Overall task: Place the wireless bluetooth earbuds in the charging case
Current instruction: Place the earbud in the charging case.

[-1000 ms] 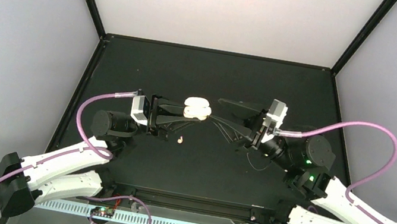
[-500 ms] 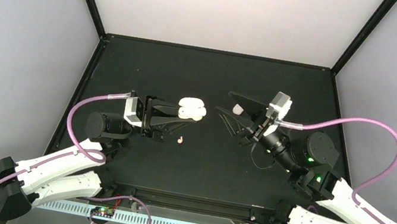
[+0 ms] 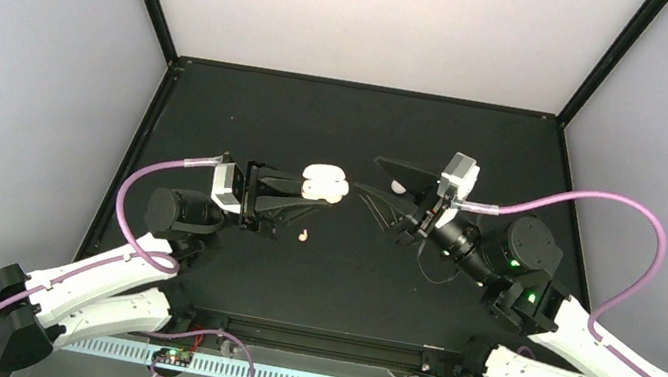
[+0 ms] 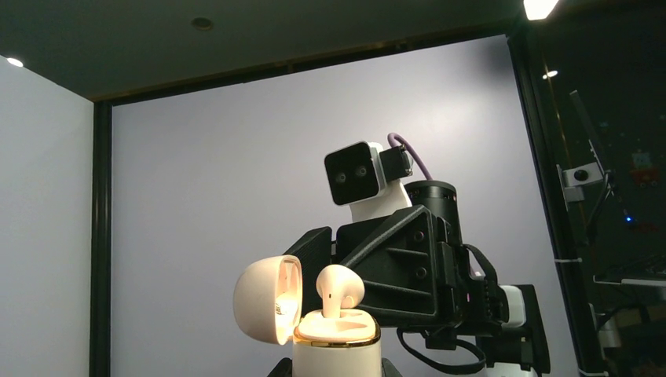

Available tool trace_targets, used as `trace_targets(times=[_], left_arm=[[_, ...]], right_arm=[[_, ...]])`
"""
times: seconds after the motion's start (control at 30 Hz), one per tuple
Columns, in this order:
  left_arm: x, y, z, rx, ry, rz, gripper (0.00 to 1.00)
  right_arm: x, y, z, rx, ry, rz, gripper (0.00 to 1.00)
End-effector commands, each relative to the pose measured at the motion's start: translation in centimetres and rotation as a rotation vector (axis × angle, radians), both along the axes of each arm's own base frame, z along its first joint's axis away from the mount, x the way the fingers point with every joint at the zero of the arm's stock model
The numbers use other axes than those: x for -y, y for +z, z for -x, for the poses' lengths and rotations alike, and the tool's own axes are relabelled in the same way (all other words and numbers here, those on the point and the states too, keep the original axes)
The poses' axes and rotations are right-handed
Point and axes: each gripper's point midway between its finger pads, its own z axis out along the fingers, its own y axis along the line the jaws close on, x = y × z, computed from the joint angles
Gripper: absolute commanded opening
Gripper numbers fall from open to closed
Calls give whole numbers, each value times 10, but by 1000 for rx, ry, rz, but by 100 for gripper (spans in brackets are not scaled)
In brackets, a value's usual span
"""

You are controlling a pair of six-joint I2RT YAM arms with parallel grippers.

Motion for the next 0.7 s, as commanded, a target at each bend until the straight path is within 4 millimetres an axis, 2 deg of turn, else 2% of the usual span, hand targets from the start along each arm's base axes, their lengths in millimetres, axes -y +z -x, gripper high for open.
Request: trace_targets(times=[0.0, 0.67], left_arm=[[-5, 6, 5, 30, 7, 23, 2], [1, 2, 1, 18, 6, 2, 1]], right_arm=[[1, 13, 8, 20, 36, -27, 51], [-6, 14, 17, 40, 98, -24, 51]])
